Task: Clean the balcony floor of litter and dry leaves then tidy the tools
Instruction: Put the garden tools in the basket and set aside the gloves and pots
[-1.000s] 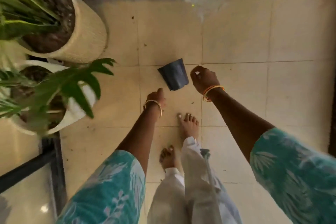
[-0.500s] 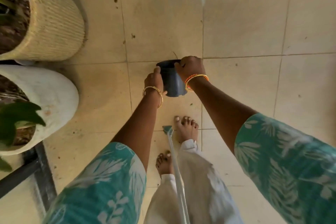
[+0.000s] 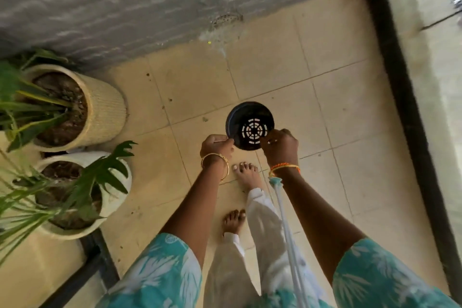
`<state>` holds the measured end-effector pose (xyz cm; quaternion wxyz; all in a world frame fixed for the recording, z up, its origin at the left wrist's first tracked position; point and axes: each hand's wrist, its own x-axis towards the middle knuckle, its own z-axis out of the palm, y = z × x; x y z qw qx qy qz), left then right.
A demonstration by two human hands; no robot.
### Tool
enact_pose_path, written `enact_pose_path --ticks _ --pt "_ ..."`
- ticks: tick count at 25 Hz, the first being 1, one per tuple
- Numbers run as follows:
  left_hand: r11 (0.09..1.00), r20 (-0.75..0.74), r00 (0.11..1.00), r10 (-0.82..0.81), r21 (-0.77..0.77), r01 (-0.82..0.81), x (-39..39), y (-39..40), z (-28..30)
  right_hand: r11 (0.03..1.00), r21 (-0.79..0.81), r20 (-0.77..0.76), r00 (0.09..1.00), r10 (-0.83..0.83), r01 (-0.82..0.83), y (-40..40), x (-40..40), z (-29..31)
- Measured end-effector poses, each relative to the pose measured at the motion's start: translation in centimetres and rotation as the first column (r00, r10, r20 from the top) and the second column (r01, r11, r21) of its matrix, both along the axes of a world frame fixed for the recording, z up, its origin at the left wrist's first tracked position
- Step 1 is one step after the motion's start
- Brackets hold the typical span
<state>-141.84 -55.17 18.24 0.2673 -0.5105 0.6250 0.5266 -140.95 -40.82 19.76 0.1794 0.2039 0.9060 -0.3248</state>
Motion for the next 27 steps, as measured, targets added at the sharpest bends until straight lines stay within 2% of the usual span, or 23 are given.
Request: enact_pose_path --ticks 4,7,9,13,16,19,23,25,27 --pt "0.962 -0.117 0.956 -0.270 -0.080 0.262 2.5 1.7 5.1 0.958 -0.126 -0.071 0.961 -0.269 0.258 2.6 5.7 6.1" --pt "0.932 -0.172 0.916 -0.362 -0.075 0.354 6.7 3.7 9.2 0.873 -0.184 -0.071 0.880 -0.469 0.451 4.5 12.1 9.8" --pt "0.916 -0.190 0.898 -0.397 -0.026 0.400 10.2 5.3 11.1 0.785 -0.178 -0.040 0.793 -0.608 0.593 5.6 16.9 10.8" --pt "0.805 -0.172 0.797 -0.579 0.036 0.592 17.8 9.0 12.9 0.528 -0.188 -0.011 0.536 -0.844 0.828 7.3 27.2 12.4" --pt "0.666 -0.186 0.657 -0.730 0.019 0.745 23.5 11.9 13.6 0.382 -0.217 -0.014 0.389 -0.921 0.898 8.4 34.5 12.9" --pt "0.563 -0.213 0.553 -0.806 0.016 0.826 28.7 14.5 14.6 0.140 -0.299 0.067 0.167 -0.984 0.944 9.3 41.7 12.6" --pt "0.392 -0.297 0.351 -0.888 -0.093 0.915 37.6 18.2 15.7 -0.288 -0.430 0.232 -0.203 -0.951 0.856 9.0 52.7 12.4" --pt "0.352 -0.311 0.305 -0.900 -0.106 0.930 43.2 20.0 16.0 -0.406 -0.457 0.256 -0.320 -0.912 0.792 9.1 58.3 12.8" --pt "0.305 -0.320 0.260 -0.911 -0.100 0.947 49.1 21.8 16.5 -0.480 -0.460 0.254 -0.407 -0.877 0.747 9.5 64.2 13.2"
